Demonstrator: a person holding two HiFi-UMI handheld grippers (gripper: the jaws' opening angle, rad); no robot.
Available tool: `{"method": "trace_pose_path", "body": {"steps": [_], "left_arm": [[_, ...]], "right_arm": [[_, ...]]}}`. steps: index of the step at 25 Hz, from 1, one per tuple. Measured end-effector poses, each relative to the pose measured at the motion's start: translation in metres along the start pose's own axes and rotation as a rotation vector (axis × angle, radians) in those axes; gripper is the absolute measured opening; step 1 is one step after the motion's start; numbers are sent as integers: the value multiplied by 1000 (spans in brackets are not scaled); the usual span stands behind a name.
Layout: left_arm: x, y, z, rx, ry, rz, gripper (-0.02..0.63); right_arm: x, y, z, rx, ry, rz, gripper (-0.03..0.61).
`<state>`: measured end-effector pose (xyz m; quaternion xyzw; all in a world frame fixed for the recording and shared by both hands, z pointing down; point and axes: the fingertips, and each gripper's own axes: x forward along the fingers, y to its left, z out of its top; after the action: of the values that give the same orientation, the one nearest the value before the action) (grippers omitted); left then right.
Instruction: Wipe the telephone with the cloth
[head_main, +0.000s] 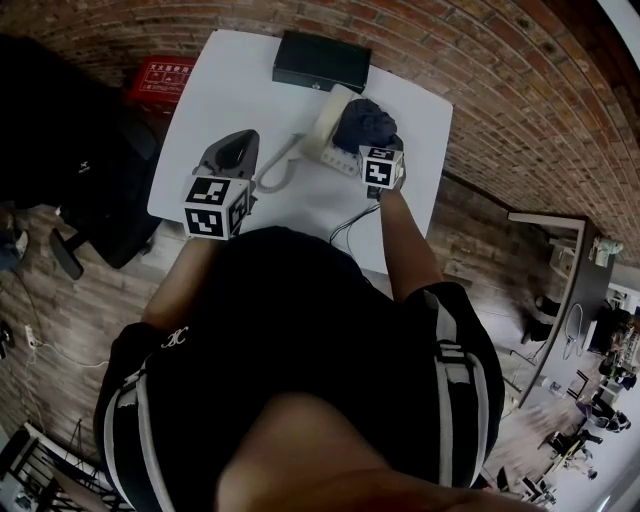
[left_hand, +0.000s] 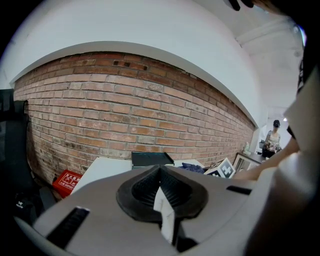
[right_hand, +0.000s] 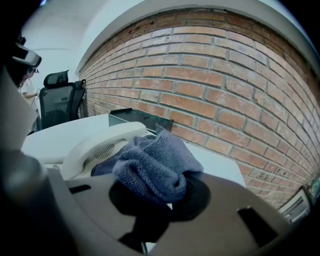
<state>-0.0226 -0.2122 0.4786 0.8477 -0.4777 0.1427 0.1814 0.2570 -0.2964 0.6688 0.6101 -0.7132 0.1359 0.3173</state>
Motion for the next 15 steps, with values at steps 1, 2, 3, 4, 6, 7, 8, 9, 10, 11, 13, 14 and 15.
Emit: {"method": "trace_pose_path", "body": {"steps": [1,2,3,4,6,7,8,9,10,11,13,14,15], "left_arm": [[0,0,0,-1,2,-2,-6],[0,-1,-1,-1,5,-3,-6],[1,-2,-1,-1,7,-5,-6],[1,-3,-1,-1,8,-8,-6],[2,-5,-2,0,8,-12,-8],[3,-6,-2,0,8,-14,-8],[3,-7,-3,0,9,-16,-6],[3,-8,-4,0,11,-17,-6],[3,-8,-4,0,11,-17,-8],[3,-7,-4,0,11,-17,-8],[2,-6,-5,-2,12,-14,-7],[2,-6,-5,-3,12,-12,-8],[2,-5,-6,-5,13,-11,-8]], "right_arm": [[-2,5,-1,-3,-3,8,55],[-4,9,-3,-4,-6,16,55],[-6,13,-4,3,-11,24,53],[-6,16,-6,20,-16,31,52],[-8,20,-8,71,-27,46,52],[-9,23,-10,90,-30,52,52],[-11,25,-11,99,-32,52,54],[-13,27,-13,102,-36,50,55],[-14,29,-15,108,-40,51,54],[-16,31,-17,123,-45,56,54],[-20,35,-21,154,-49,69,55],[-22,36,-23,154,-49,67,55],[-24,38,-26,142,-49,63,55]]}}
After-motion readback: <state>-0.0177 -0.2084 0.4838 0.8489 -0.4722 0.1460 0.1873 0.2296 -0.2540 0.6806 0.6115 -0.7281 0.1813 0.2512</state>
